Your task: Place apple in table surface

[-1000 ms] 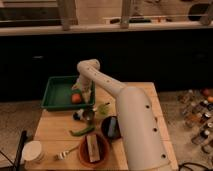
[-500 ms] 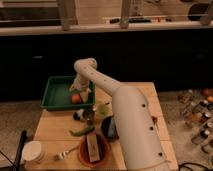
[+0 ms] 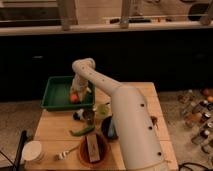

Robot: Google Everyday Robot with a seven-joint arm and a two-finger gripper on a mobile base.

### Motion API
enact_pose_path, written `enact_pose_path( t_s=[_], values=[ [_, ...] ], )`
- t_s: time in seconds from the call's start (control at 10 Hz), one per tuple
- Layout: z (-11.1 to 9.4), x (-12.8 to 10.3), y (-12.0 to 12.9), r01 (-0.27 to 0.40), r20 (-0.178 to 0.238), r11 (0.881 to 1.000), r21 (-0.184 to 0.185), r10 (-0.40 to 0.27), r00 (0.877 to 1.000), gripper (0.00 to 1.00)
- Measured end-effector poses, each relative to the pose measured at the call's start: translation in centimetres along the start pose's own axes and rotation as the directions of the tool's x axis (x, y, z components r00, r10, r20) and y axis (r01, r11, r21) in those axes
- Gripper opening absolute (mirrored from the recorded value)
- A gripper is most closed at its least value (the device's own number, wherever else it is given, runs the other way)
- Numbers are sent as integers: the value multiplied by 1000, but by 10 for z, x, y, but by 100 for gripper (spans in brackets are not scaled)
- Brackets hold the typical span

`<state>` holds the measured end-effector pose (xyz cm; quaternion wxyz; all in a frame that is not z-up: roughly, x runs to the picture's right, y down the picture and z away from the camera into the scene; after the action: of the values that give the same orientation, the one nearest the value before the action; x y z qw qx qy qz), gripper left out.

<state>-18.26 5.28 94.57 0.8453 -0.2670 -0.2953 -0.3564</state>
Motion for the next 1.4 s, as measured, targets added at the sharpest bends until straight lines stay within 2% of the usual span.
enact_pose_path(
  t_s=[0.2,0.8,1.4],
  values=[
    [-3,-3,-1,5,-7,1000,-5,-5,1000,0],
    [-16,-14,-8,27,-39,1000,-15,-28,999,0],
    [-38,-26,-20,55,-84,998,-29,-57,995,0]
  ],
)
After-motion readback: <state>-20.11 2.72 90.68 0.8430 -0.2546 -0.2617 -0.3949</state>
